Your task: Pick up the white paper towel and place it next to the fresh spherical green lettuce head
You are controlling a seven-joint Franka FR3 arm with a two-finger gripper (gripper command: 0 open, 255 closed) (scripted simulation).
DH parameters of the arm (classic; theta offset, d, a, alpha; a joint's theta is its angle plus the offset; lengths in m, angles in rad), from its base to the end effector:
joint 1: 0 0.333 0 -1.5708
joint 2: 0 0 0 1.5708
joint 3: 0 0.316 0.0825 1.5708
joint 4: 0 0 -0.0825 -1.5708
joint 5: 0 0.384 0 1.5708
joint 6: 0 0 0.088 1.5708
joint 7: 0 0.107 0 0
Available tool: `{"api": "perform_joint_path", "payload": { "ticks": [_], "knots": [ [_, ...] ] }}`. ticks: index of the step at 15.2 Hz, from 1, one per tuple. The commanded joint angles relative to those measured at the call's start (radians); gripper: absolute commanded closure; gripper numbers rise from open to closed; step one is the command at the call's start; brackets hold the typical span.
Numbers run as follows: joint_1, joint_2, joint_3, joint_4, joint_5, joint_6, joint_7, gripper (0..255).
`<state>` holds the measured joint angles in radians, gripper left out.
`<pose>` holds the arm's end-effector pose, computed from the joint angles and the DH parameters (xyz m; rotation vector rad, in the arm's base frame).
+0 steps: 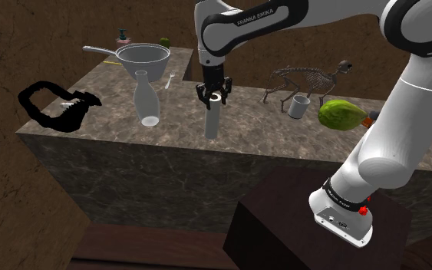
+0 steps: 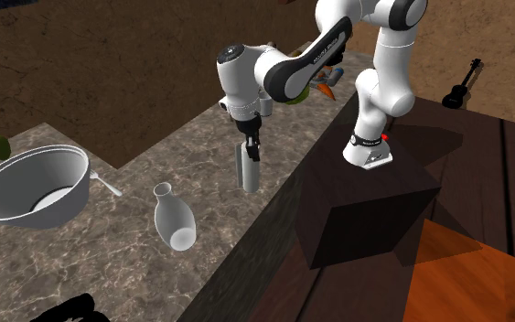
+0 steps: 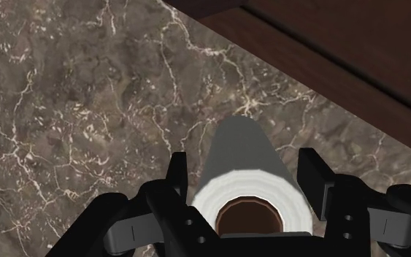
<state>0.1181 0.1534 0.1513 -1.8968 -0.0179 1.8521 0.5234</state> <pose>0.5541 0.1487 0.4075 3.0357 -0.3765 -0.2816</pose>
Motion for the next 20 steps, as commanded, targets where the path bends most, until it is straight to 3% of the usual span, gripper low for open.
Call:
{"api": "perform_joint_path", "payload": {
  "ticks": [1, 20],
  "knots": [
    [0.000, 0.000, 0.000, 0.000, 0.000, 0.000, 0.000, 255],
    [-0.001, -0.045, 0.001, 0.186, 0.007, -0.231, -0.004, 255]
  ]
}}
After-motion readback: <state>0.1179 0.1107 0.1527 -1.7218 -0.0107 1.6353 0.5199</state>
